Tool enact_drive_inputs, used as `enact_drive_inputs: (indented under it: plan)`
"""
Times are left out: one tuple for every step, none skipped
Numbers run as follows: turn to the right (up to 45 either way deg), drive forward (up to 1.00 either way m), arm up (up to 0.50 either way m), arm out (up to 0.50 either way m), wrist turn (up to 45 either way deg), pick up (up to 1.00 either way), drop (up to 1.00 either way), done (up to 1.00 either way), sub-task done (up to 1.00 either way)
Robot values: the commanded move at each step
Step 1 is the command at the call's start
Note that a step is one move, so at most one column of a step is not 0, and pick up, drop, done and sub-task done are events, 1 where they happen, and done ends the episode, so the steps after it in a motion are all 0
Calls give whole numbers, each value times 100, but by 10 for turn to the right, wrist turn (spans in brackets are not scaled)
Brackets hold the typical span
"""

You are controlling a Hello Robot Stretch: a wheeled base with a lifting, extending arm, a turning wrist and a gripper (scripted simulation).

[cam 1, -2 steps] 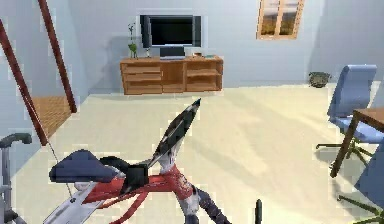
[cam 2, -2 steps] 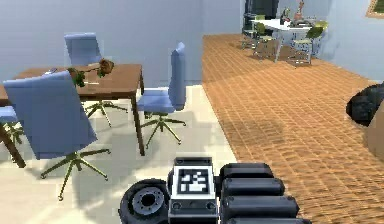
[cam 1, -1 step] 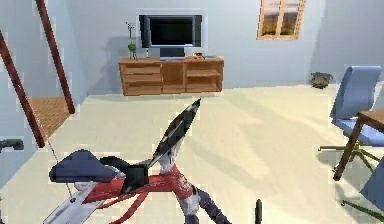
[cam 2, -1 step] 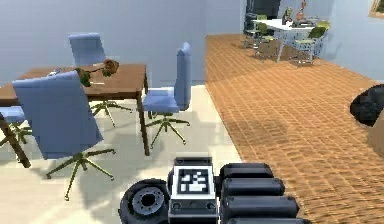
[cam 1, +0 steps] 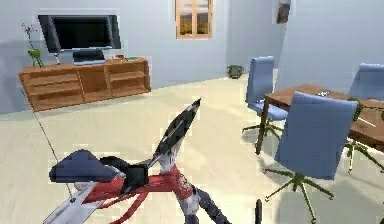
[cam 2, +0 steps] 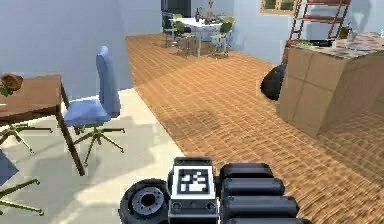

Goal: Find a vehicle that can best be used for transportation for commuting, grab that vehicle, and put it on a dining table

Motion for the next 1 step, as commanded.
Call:
enact_drive_inputs:
  plan:
    - [0,100,0,0,0,0,0,0,0]
